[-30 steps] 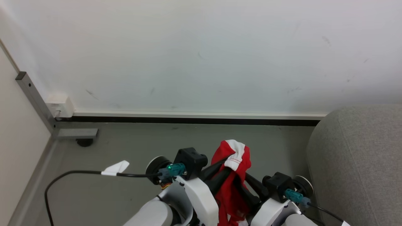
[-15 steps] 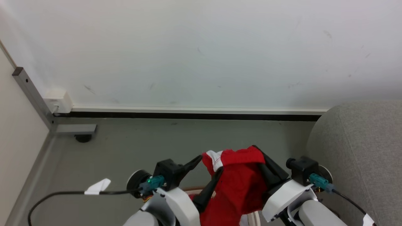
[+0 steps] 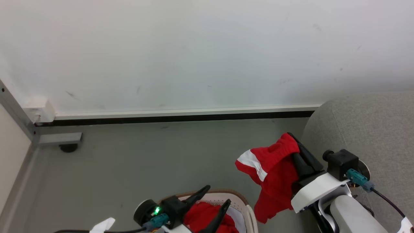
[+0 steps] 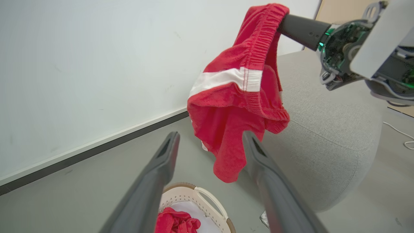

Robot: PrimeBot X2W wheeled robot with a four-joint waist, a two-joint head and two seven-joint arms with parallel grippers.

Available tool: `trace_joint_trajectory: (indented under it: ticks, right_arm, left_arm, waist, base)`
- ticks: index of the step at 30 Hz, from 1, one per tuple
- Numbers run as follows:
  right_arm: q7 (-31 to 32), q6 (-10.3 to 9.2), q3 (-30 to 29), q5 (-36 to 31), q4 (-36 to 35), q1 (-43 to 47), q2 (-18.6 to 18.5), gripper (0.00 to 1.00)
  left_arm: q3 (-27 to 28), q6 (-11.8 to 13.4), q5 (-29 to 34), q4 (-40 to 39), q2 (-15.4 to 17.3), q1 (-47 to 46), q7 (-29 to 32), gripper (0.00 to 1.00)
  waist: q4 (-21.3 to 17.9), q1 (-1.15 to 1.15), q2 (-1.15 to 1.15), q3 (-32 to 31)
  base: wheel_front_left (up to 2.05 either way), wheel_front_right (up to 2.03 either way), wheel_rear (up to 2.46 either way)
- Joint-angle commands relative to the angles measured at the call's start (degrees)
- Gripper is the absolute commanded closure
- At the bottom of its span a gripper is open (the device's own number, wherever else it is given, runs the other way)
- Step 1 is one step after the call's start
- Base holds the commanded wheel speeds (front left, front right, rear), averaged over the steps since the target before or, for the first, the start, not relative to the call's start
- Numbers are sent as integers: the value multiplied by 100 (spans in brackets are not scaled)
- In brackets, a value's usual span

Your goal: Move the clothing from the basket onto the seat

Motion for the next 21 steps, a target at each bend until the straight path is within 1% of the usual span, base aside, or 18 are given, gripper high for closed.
trace_joint_trajectory:
  ticks: [1, 6, 13, 16, 17, 21]
  right_arm:
    - [1, -12, -40, -34, -76, 60, -38, 100]
    - [1, -12, -147, -89, -309, 141, -115, 100]
    - [31, -12, -201, -142, -708, 218, -262, 100]
    - [108, -12, -274, -186, -924, 273, -361, 100]
    - [108, -12, -274, -186, -924, 273, -361, 100]
    - [292, -12, -444, -257, -1266, 371, -497, 100]
  left_arm:
    - [9, -4, -21, 47, -18, 18, -72, 0]
    - [21, -31, -49, 179, -80, -62, -181, 0]
    - [44, -32, -59, 195, -127, -99, -244, 0]
    - [36, -29, -44, 164, -173, -114, -260, 0]
    - [36, -29, -44, 164, -173, -114, -260, 0]
    - [26, -25, 20, 106, -208, -166, -284, 0]
  waist:
    - [-81, 0, 0, 19]
    - [-331, 0, 0, 58]
    - [-852, 0, 0, 141]
    - [-1097, 0, 0, 187]
    - [-1097, 0, 0, 187]
    - [-1398, 0, 0, 317]
  base:
    - [0, 0, 0]
    - [0, 0, 0]
    - [0, 0, 0]
    - [0, 0, 0]
    - [0, 0, 0]
    - [0, 0, 0]
